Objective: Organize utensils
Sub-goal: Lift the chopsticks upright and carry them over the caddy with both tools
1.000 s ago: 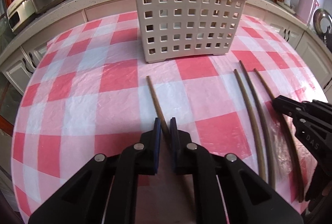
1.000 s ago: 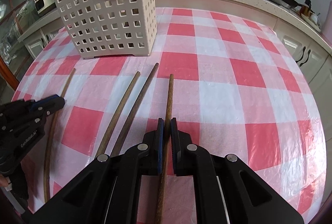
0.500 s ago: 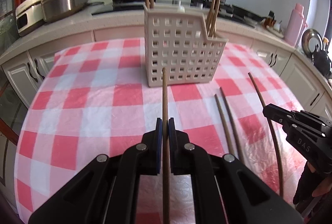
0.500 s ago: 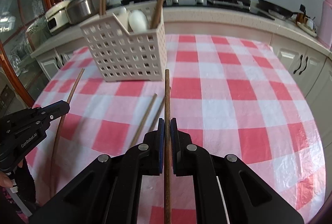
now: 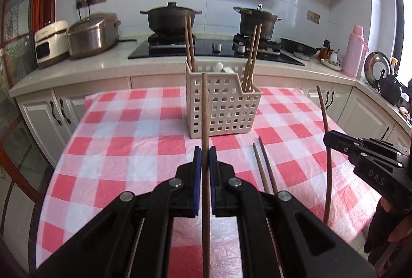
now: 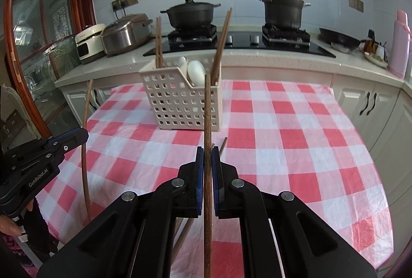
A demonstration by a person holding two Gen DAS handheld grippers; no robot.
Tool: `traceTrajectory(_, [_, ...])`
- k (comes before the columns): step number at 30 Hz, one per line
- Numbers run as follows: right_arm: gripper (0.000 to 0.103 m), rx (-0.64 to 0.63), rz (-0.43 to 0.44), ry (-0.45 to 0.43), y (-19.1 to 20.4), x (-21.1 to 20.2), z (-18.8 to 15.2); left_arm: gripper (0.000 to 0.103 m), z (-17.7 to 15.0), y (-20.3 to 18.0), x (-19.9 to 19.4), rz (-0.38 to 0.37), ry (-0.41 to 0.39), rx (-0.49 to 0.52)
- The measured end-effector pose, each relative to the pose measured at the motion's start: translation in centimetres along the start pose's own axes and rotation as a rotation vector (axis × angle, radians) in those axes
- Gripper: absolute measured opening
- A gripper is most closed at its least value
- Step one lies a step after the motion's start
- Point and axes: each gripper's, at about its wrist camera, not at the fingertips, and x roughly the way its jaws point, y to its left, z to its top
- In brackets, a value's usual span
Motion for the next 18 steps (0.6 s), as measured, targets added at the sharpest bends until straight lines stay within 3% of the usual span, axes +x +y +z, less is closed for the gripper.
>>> traceTrajectory(18, [0.007, -0.016, 0.011, -0.094, 1.0, -4.7, 0.0, 0.006, -0.9, -1.0, -5.9, 0.001, -0.109, 0.025])
